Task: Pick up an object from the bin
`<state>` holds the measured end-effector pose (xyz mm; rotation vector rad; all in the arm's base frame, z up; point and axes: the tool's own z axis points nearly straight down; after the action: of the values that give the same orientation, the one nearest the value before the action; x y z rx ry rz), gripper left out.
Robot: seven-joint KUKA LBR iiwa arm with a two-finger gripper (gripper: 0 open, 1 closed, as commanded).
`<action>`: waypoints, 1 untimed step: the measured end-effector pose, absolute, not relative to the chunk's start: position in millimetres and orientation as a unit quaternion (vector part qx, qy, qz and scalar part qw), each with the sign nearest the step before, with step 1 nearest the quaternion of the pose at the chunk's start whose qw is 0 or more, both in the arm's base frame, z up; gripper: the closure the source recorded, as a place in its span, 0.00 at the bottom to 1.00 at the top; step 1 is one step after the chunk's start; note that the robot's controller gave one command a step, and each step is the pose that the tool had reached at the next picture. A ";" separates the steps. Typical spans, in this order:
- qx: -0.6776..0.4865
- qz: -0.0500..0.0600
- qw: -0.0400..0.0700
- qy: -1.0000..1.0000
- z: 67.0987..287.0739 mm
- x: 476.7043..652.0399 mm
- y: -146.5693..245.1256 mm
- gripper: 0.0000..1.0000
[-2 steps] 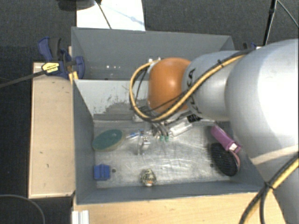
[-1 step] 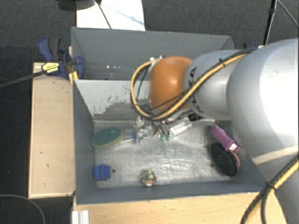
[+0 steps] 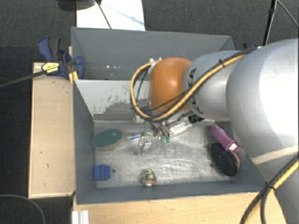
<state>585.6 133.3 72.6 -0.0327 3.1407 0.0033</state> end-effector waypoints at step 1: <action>-0.009 0.002 0.008 1.000 74.9 589.3 133.3 1.00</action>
Offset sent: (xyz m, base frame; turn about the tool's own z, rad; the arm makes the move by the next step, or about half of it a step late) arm 0.0000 0.0000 0.0000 0.0000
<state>589.3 133.3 74.9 -0.0283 3.1255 0.0072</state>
